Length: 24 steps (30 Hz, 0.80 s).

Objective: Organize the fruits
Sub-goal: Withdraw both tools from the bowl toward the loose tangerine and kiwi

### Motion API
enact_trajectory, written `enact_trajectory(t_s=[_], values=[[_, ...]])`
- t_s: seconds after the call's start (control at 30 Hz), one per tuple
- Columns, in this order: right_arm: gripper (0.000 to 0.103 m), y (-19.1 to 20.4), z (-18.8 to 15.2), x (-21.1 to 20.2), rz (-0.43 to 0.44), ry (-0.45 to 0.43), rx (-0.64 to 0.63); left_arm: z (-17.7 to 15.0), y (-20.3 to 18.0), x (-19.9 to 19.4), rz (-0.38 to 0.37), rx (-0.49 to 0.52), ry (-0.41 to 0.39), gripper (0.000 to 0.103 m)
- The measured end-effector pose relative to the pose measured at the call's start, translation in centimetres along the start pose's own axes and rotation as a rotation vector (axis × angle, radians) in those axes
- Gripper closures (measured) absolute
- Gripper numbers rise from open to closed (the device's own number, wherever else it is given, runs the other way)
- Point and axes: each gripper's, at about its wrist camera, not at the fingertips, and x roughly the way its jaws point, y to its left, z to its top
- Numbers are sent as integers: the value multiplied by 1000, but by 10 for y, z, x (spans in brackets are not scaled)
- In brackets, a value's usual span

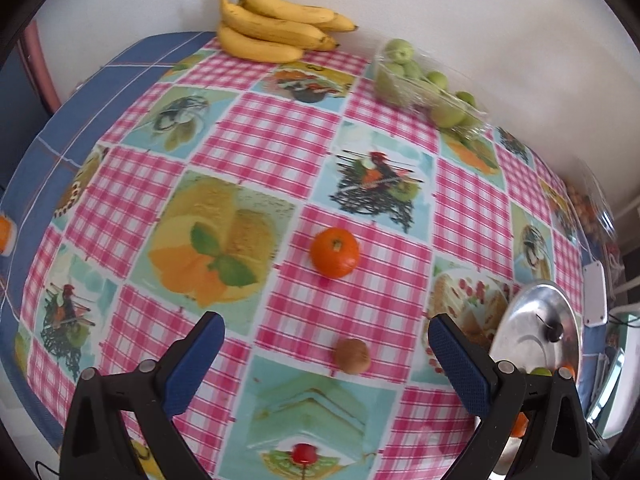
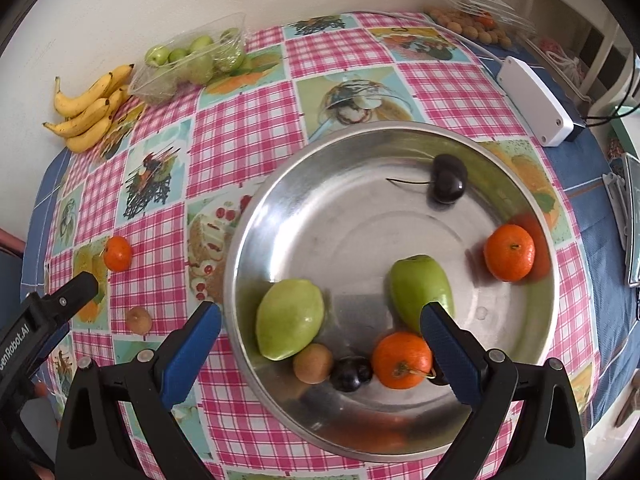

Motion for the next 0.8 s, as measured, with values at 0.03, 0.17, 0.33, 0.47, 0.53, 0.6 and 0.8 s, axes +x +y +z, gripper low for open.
enact_trajectory(t_s=[0.03,0.17,0.33,0.47,0.53,0.6,0.8], values=[[3,4,0,0,2,0,-10,2,5,0,5,-10,-1,0],[3,17,0,-1,10,-12,-35,7,19,-1,-1,-32,-1,0],[3,33,-1,-2,25,-19,-63,9,28,-2,-2,-33,3,0],[3,47,-1,-2,51,-25,-89,12,38,-5,3,-43,-3,0],[3,55,-2,-3,59,-30,-113,14,45,-6,12,-51,-8,0],[3,64,-3,-3,68,-33,-131,15,51,-7,19,-58,-12,0],[3,81,-5,0,78,-28,-166,18,65,-8,31,-66,-17,0]])
